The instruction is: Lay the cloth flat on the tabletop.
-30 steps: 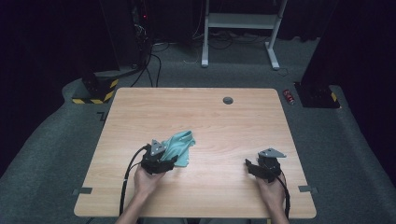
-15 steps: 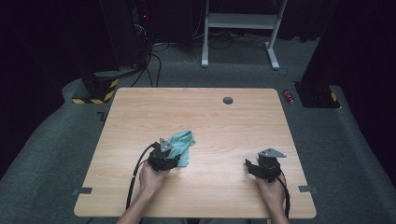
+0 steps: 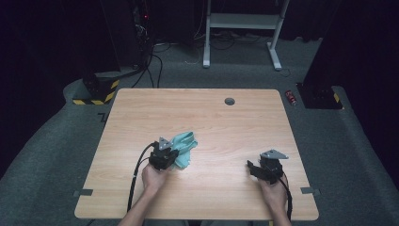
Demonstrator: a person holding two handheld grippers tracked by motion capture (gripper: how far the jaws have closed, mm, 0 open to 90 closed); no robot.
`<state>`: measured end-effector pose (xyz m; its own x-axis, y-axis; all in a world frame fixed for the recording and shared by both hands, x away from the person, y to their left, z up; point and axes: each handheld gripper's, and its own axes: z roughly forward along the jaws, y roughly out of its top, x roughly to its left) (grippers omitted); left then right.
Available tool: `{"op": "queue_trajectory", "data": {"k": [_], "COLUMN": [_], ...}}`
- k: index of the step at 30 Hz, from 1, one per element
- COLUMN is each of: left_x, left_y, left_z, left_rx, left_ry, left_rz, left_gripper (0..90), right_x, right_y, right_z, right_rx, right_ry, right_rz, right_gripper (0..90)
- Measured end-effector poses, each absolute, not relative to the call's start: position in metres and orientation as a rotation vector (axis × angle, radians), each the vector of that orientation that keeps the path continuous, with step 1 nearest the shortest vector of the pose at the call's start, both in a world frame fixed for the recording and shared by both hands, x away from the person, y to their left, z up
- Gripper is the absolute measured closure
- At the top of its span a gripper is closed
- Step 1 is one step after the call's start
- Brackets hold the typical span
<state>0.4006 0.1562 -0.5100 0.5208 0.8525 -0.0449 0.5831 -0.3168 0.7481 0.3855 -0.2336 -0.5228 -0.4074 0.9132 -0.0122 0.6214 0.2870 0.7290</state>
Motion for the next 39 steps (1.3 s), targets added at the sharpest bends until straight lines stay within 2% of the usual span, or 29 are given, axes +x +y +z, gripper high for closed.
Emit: {"op": "queue_trajectory", "data": {"k": [11,31,33,39], "left_x": [0.405,0.399,0.399,0.398], "left_y": [0.126,0.076,0.072,0.070], "left_z": [-0.496,-0.502,-0.504,-0.505], "left_rx": [2.043,2.066,2.079,2.088], "left_ry": [1.042,0.888,0.881,0.883], "left_rz": [0.438,0.295,0.295,0.301], "left_gripper": [88.1,87.7,86.8,76.3], "right_x": [0.385,0.385,0.385,0.385], "right_y": [-0.234,-0.233,-0.233,-0.233], "right_z": [-0.523,-0.523,-0.523,-0.523], "right_rx": [1.375,1.374,1.368,1.359], "right_ry": [2.132,2.134,2.136,2.141], "right_rz": [0.913,0.915,0.914,0.916], "right_gripper": [36.9,37.4,37.6,37.6]}}
